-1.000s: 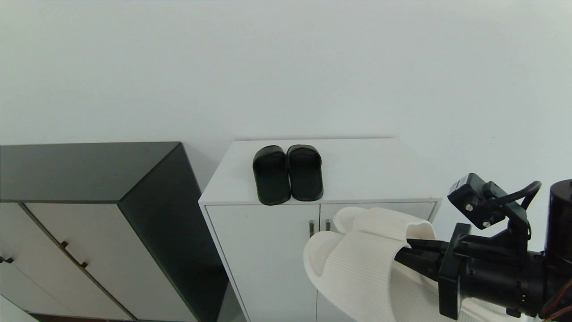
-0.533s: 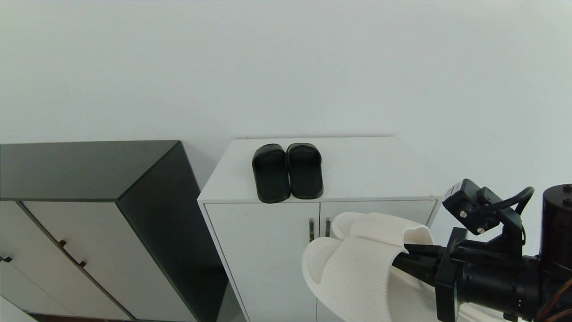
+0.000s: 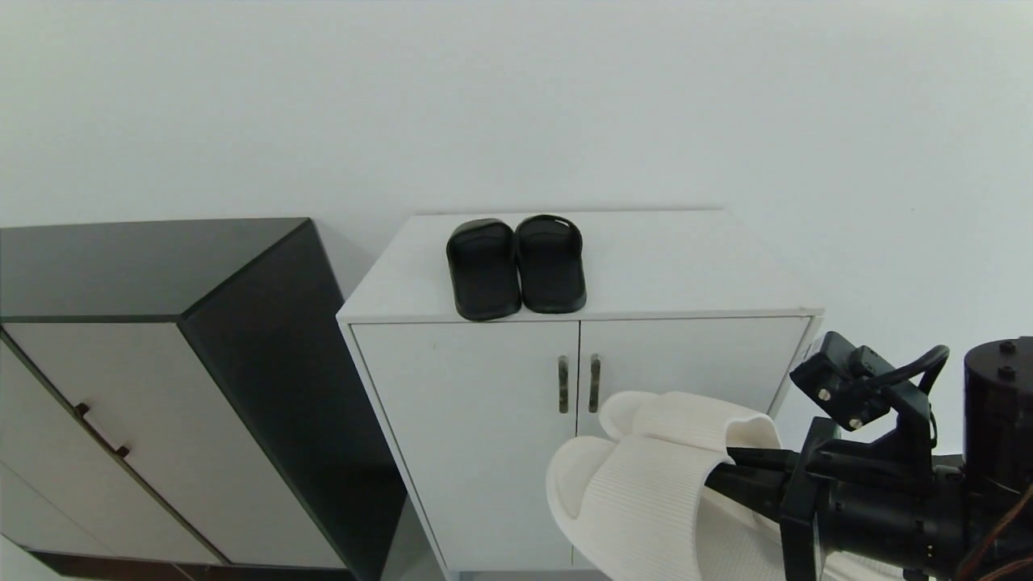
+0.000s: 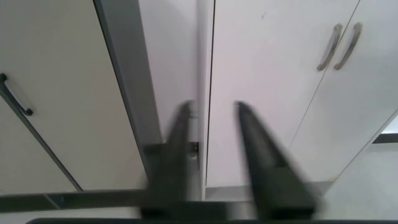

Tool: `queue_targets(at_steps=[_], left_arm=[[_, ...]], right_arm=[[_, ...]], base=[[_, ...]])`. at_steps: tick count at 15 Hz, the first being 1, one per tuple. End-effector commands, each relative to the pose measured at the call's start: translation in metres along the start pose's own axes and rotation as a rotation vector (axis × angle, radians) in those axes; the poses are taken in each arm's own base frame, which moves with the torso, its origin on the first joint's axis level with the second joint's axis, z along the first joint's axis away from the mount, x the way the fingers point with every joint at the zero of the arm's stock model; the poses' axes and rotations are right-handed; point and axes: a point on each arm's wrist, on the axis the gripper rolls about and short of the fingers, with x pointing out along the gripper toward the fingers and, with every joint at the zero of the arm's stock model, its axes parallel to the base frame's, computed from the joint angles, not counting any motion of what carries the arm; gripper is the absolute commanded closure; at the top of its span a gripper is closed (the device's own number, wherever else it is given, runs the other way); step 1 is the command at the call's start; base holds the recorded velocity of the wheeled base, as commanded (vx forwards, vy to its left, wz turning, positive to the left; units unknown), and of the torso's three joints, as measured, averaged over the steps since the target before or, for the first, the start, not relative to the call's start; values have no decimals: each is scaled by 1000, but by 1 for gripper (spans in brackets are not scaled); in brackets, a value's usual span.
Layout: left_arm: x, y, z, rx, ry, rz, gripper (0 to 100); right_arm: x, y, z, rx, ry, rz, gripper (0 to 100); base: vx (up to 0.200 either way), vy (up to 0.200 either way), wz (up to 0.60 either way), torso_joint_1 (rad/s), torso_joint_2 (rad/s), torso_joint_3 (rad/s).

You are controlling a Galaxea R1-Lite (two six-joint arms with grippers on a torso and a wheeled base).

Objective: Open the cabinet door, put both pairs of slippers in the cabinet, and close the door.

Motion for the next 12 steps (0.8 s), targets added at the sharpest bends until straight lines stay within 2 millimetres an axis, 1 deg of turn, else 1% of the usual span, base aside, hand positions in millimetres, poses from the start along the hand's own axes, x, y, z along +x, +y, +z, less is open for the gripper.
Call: queue_targets(at_steps=[1, 8, 12], left_arm=[[0, 0, 0, -1, -1, 0, 0], [0, 0, 0, 21, 1, -9, 0], [0, 0, 0, 24, 0, -11, 0]], right_arm=[[0, 0, -1, 0, 5, 1, 100], [1, 3, -5, -5, 10, 12, 100], [0, 3, -10, -18, 26, 14, 100]], base=[[0, 0, 0, -212, 520, 305], [0, 0, 0, -191, 500, 318], [0, 0, 0, -154, 471, 326]])
